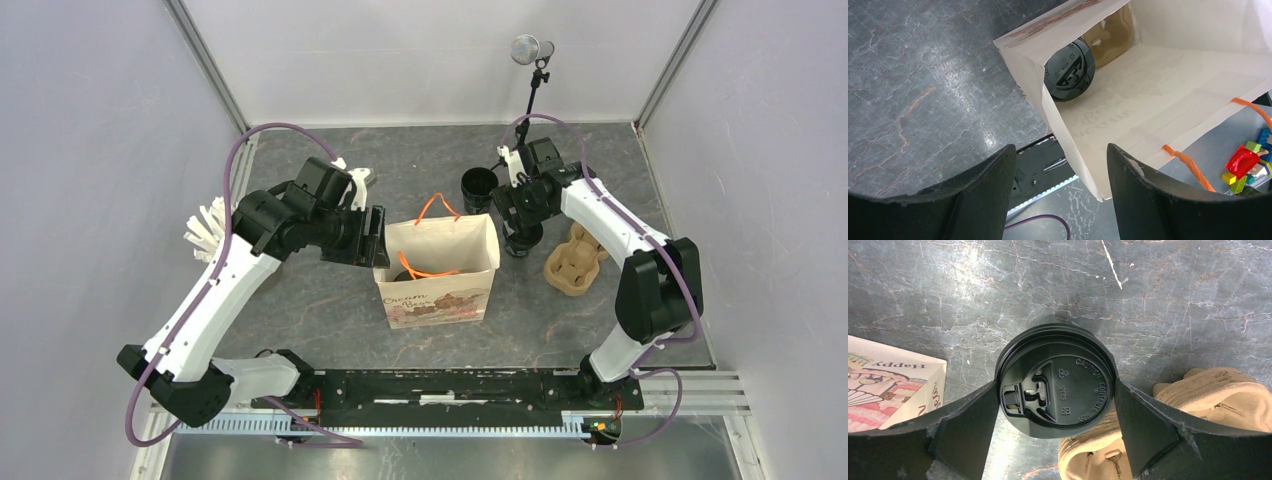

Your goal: Pack the takeout coffee

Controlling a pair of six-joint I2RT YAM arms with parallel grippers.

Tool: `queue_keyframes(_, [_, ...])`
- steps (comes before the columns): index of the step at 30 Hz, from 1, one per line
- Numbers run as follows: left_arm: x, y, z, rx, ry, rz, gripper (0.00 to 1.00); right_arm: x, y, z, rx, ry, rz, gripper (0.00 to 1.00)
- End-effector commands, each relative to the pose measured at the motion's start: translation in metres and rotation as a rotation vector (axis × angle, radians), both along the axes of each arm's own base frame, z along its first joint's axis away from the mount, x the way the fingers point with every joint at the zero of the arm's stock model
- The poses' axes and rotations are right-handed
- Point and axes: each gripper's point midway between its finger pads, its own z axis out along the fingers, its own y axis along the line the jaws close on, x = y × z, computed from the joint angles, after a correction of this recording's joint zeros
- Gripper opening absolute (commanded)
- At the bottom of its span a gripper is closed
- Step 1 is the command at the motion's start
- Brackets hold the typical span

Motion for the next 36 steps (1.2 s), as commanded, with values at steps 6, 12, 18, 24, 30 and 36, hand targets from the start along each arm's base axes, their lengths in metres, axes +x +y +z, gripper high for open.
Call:
queue_keyframes(6, [0.005, 0.004, 0.015, -0.003, -0.082, -0.025, 0.73, 0.006, 0.0, 0.018, 0.0, -0.028, 0.007, 0.91])
queue_keyframes(12, [0.006, 0.003, 0.015, -0.003, -0.08, -0.027, 0.73, 0.007, -0.001, 0.014, -0.007, -0.024, 0.008, 0.87])
queue_keyframes(18, [0.005, 0.004, 0.016, -0.004, -0.083, -0.028, 0.73, 0.009, -0.001, 0.011, -0.012, -0.017, 0.008, 0.88])
queue_keyframes(24, [0.006, 0.004, 0.017, -0.003, -0.086, -0.023, 0.73, 0.007, -0.001, 0.01, -0.015, -0.013, 0.023, 0.8])
queue_keyframes(30, [0.014, 0.004, 0.028, -0.02, -0.133, 0.02, 0.65, 0.009, -0.013, 0.053, -0.049, -0.113, 0.009, 0.72])
queue_keyframes(36, [0.018, -0.003, 0.034, -0.059, -0.126, 0.045, 0.64, -0.003, -0.021, 0.146, -0.013, -0.342, -0.002, 0.69])
